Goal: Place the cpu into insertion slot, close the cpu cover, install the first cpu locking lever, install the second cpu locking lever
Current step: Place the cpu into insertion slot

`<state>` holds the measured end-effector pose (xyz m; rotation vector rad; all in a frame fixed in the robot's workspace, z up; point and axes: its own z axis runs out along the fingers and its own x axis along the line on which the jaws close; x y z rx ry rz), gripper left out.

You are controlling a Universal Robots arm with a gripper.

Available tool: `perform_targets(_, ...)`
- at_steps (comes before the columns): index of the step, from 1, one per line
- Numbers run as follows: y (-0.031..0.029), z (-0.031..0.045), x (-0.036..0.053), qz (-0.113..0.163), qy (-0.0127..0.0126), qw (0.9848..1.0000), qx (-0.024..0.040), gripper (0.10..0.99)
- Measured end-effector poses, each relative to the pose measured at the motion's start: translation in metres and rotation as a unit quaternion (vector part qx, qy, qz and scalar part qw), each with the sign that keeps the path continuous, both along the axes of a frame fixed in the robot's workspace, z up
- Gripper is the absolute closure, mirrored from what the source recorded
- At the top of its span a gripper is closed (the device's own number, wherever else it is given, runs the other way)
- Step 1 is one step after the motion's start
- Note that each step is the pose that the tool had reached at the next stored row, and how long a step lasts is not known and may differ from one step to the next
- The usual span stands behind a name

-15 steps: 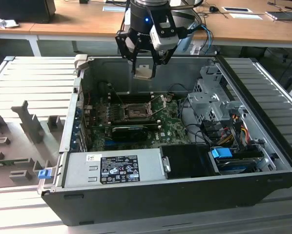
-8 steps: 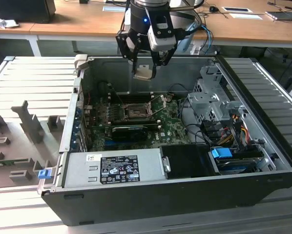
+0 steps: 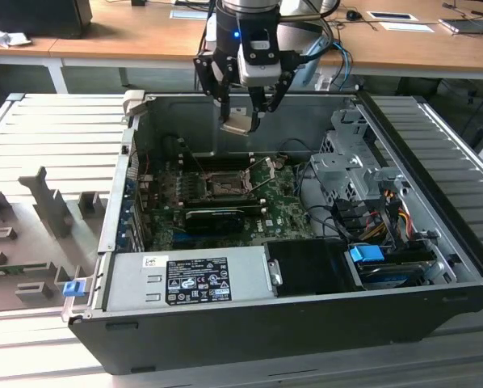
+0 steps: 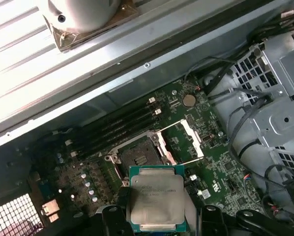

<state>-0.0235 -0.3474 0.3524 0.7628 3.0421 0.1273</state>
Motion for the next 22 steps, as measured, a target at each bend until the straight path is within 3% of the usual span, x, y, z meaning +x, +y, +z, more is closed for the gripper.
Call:
perform_targets(6, 0.0000, -0.0012, 0.0000, -0.054, 0.0000, 0.9986, -0.0001, 0.557)
perform_targets(8, 0.0000, -0.0018, 0.0000, -0.082, 0.0000, 0.9966, -0.0001, 0.557)
perform_targets(14, 0.0000, -0.0027, 0.0000, -0.126, 0.0000, 0.9920, -0.0001, 0.557)
perform_targets(17, 0.0000, -0.0032, 0.0000, -0.151, 0.0000, 0.9886, -0.0001, 0.557)
perform_targets(18, 0.0000, -0.0037, 0.0000, -0.173, 0.0000, 0.9850, -0.0001, 0.557)
perform_targets(19, 0.0000, -0.0040, 0.0000, -0.187, 0.0000, 0.9824, -0.0001, 0.557)
perform_targets(22, 0.0000, -0.0044, 0.0000, -0.206, 0.0000, 0.9786, -0.0001, 0.557)
